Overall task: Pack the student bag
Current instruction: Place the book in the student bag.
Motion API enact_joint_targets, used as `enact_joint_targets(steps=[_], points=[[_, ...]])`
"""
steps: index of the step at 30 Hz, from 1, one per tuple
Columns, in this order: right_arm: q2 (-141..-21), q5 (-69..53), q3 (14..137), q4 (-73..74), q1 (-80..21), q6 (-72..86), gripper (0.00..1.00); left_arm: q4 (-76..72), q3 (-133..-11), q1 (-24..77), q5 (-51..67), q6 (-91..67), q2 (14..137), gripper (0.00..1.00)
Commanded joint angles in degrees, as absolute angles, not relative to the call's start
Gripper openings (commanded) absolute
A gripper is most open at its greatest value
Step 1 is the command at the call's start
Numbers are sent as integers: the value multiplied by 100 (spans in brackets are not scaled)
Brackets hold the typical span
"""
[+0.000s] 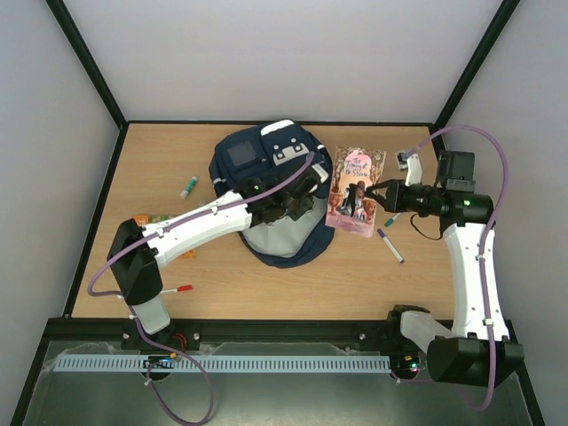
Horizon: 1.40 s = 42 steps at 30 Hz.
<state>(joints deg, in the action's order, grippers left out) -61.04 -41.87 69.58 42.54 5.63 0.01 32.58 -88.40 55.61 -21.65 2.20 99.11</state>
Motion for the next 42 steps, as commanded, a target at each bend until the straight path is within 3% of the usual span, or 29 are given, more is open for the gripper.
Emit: enact_joint_targets(steps=[1, 11, 21, 42], points=[[-6287, -5084, 7024, 5521, 580, 118, 1, 2812, -9389, 5461, -2072, 311, 9751, 2], [-6174, -5472, 5657, 5593, 536, 543, 1, 2736, -9610, 5213, -1714, 173, 9730, 2], [-6478, -5658, 4609, 4296, -239, 1562, 1, 2703, -9602, 5204, -1273, 255, 9654, 2], [-9636, -5221, 6629, 2932, -1618, 1845, 1, 2014, -8729, 5204, -986, 508, 8799, 2]])
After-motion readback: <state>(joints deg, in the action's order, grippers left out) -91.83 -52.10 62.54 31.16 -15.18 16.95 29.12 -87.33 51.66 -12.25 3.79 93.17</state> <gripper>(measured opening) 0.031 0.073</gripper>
